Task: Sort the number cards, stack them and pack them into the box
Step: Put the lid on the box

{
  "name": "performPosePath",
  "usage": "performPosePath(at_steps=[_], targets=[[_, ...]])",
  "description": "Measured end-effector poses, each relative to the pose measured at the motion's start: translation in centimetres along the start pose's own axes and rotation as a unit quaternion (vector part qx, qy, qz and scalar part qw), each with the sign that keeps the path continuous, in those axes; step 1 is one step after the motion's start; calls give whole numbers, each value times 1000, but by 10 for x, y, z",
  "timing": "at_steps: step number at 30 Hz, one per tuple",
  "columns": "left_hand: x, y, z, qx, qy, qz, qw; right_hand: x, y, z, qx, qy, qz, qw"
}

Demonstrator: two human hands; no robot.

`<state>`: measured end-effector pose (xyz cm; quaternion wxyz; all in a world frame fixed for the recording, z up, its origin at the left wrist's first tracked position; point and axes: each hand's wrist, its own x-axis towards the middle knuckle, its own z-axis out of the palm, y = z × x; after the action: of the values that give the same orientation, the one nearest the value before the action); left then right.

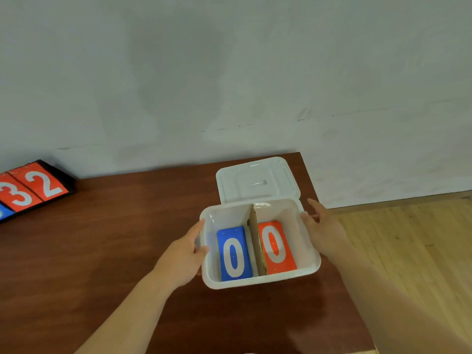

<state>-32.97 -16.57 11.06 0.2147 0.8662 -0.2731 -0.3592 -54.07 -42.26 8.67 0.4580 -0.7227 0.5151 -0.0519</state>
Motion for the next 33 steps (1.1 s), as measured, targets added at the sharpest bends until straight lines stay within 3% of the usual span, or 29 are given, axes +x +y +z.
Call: performPosePath(at_steps=[8,18,28,33], targets=[[5,6,1,104,42,-12,994,-1,6,-2,-1,-1,0,1000],[60,35,-7,95,120,-23,988,43,-13,-1,-9,-42,-17,999],[164,65,-23,-8,18,-39,999,131,-41,0,-4,-55,2,998],[218,69,-12,-52,-56,-96,992,172,-38,15,-19,-68,35,997]])
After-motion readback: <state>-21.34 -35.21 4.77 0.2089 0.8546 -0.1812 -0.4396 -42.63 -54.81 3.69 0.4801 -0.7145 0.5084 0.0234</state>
